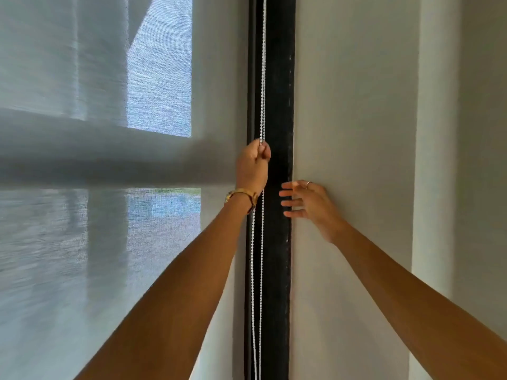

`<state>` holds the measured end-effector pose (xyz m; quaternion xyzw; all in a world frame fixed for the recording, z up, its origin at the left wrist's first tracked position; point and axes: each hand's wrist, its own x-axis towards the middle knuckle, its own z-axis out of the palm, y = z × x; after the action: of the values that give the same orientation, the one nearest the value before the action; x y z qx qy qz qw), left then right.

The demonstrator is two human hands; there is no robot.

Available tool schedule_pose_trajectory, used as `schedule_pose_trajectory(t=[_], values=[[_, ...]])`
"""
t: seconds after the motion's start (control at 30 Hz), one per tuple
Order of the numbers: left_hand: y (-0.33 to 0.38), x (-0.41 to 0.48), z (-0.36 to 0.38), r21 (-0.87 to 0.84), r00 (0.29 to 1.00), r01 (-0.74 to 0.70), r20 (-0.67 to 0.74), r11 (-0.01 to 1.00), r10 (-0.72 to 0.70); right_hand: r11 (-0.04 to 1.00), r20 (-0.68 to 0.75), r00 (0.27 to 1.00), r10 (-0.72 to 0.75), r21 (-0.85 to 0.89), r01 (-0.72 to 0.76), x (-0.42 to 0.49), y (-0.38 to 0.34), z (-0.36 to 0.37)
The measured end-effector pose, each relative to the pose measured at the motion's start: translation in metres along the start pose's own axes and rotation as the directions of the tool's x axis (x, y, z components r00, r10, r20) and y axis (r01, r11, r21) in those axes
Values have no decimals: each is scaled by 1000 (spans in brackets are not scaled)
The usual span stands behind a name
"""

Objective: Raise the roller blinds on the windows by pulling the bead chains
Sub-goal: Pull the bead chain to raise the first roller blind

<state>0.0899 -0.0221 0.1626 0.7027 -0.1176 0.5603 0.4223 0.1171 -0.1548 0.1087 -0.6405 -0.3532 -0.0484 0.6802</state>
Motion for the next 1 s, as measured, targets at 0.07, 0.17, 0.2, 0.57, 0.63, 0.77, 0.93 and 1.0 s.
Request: schedule_pose_trajectory(t=[0.07,0.17,0.2,0.57,0.63,0.77,0.93,1.0], values=[[2,-5,1,13,999,-49,4,999,49,997,-79,995,-58,43,61,5,-14,4],[7,-24,2,50,998,-65,10,997,65,986,-118,986,-119,100,131,11,-42,9],[6,-33,3,48,999,-43,21,998,42,984,-113,984,-139,94,150,13,-52,11],[-17,-182,-10,-3,935,276,233,961,-268,971,33,994,-104,218,94,20,-125,35],[-20,-209,-12,-8,903,342,281,940,-326,957,38,998,-56,287,42,16,-130,47],[-34,-260,-18,21,856,410,336,912,-393,968,-93,992,-87,228,107,9,-131,62],[-45,-275,-51,57,741,487,501,872,-446,932,-227,922,-313,116,344,-7,-97,75],[-42,-257,-68,86,616,552,629,830,-475,929,-206,929,-307,149,339,-16,-89,78]])
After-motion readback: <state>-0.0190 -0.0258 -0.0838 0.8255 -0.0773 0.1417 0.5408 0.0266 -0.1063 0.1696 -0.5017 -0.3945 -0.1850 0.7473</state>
